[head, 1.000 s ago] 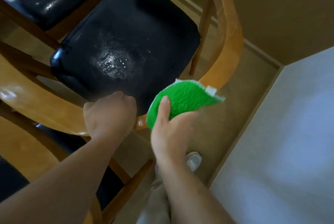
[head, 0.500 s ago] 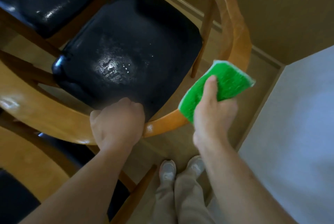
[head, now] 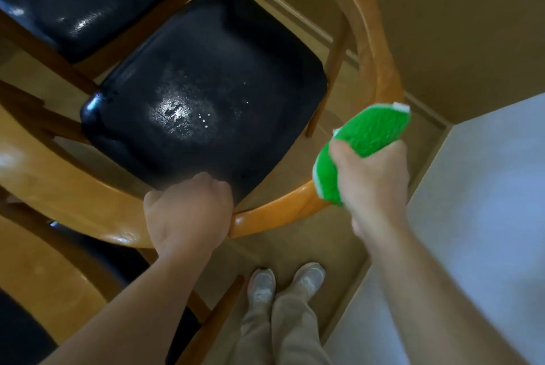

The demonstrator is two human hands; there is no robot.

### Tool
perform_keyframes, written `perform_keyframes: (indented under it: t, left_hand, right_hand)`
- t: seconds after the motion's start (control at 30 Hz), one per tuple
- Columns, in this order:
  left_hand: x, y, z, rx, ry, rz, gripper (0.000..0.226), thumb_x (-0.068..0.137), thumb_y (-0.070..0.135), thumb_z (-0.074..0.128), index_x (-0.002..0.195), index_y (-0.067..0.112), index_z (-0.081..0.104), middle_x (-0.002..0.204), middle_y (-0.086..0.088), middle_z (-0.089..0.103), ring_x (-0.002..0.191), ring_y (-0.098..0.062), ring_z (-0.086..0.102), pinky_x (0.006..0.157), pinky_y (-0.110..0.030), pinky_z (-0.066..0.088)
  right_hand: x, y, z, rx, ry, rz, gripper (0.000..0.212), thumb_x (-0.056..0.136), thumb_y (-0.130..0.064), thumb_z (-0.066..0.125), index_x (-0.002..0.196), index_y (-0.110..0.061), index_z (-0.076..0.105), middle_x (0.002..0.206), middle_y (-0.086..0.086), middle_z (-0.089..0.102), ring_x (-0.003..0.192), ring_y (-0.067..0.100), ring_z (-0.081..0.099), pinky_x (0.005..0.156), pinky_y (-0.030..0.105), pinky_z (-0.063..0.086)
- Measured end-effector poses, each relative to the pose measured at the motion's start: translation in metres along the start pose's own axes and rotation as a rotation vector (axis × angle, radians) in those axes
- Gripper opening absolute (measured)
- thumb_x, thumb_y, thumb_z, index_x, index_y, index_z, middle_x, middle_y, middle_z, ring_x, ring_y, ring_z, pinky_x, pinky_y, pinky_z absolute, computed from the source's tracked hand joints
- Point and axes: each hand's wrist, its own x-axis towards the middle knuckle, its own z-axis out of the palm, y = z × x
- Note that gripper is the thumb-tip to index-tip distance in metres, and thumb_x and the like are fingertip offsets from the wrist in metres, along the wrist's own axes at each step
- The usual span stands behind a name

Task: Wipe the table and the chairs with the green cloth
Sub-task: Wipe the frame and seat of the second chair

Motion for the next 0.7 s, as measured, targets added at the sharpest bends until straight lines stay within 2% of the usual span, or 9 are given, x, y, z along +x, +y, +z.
perform_keyframes:
  t: [0.1,0.23,0.3,0.37,0.43,0.5,0.6,0.63,0.7]
  left_hand:
    - [0.0,0.0,0.0,-0.005,-0.002,-0.004,0.038,0.09,0.04,0.036,0.056,0.028,0.048,0.048,0.012,0.043,0.051,-0.005,0.038,0.073,-0.033,0.025]
    - [0.001,0.0,-0.001,-0.002,-0.009,0.001,0.037,0.091,0.04,0.036,0.058,0.029,0.048,0.049,0.012,0.045,0.051,-0.006,0.041,0.074,-0.033,0.026]
    - [0.001,0.001,-0.002,0.002,-0.023,-0.002,0.036,0.091,0.04,0.036,0.06,0.029,0.049,0.049,0.011,0.046,0.052,-0.008,0.042,0.074,-0.034,0.027]
    - [0.0,0.003,-0.002,0.01,-0.023,-0.007,0.035,0.09,0.04,0.034,0.062,0.029,0.051,0.05,0.01,0.047,0.052,-0.009,0.043,0.074,-0.034,0.027]
    - [0.0,0.003,-0.003,0.004,-0.021,-0.013,0.035,0.09,0.041,0.032,0.063,0.029,0.053,0.052,0.009,0.048,0.053,-0.01,0.043,0.074,-0.033,0.027]
    - [0.002,0.002,-0.003,0.003,-0.022,-0.016,0.035,0.089,0.041,0.032,0.065,0.028,0.055,0.052,0.008,0.048,0.054,-0.012,0.043,0.075,-0.034,0.026]
    - [0.002,-0.002,-0.002,0.01,-0.001,-0.011,0.035,0.089,0.041,0.033,0.067,0.028,0.057,0.052,0.008,0.047,0.052,-0.009,0.038,0.074,-0.034,0.027]
    - [0.002,-0.002,-0.001,0.009,0.007,-0.006,0.035,0.089,0.042,0.033,0.067,0.028,0.057,0.051,0.009,0.046,0.051,-0.007,0.036,0.074,-0.034,0.027]
    - [0.003,-0.002,-0.001,0.016,0.0,-0.004,0.036,0.089,0.044,0.033,0.068,0.028,0.058,0.052,0.009,0.046,0.052,-0.008,0.036,0.074,-0.036,0.029]
  right_hand:
    - [-0.043,0.021,0.018,0.019,-0.021,0.028,0.058,0.074,-0.042,0.077,0.113,-0.026,0.037,0.085,-0.021,0.048,0.072,-0.007,0.051,0.057,0.012,0.045]
    - [-0.051,0.024,0.029,0.166,-0.016,0.114,0.059,0.072,-0.035,0.081,0.116,-0.023,0.043,0.095,-0.013,0.061,0.077,-0.001,0.062,0.048,0.007,0.045]
    - [-0.04,0.022,0.025,0.201,-0.014,0.124,0.057,0.069,-0.032,0.081,0.115,-0.023,0.049,0.094,-0.01,0.066,0.076,0.002,0.067,0.053,0.014,0.052]
    - [-0.029,0.019,0.02,0.234,-0.009,0.133,0.052,0.063,-0.033,0.078,0.11,-0.02,0.057,0.091,-0.006,0.07,0.074,0.006,0.069,0.06,0.03,0.06]
    - [-0.023,0.017,0.02,0.247,0.0,0.126,0.051,0.058,-0.036,0.072,0.105,-0.019,0.061,0.087,-0.004,0.071,0.072,0.01,0.07,0.065,0.039,0.061]
    - [-0.018,0.015,0.017,0.252,-0.008,0.115,0.047,0.059,-0.041,0.072,0.101,-0.021,0.063,0.085,-0.006,0.071,0.072,0.008,0.07,0.067,0.039,0.06]
    - [0.001,0.01,0.003,0.381,-0.092,0.164,0.029,0.075,-0.055,0.07,0.089,-0.032,0.061,0.079,-0.017,0.072,0.069,0.001,0.069,0.058,0.025,0.056]
    - [0.01,0.006,-0.003,0.473,-0.129,0.214,0.029,0.081,-0.061,0.062,0.092,-0.034,0.06,0.081,-0.017,0.071,0.073,0.003,0.07,0.06,0.026,0.056]
    - [0.026,0.001,-0.013,0.655,-0.221,0.32,0.049,0.089,-0.069,0.042,0.117,-0.033,0.058,0.104,-0.008,0.068,0.091,0.014,0.067,0.082,0.042,0.055]
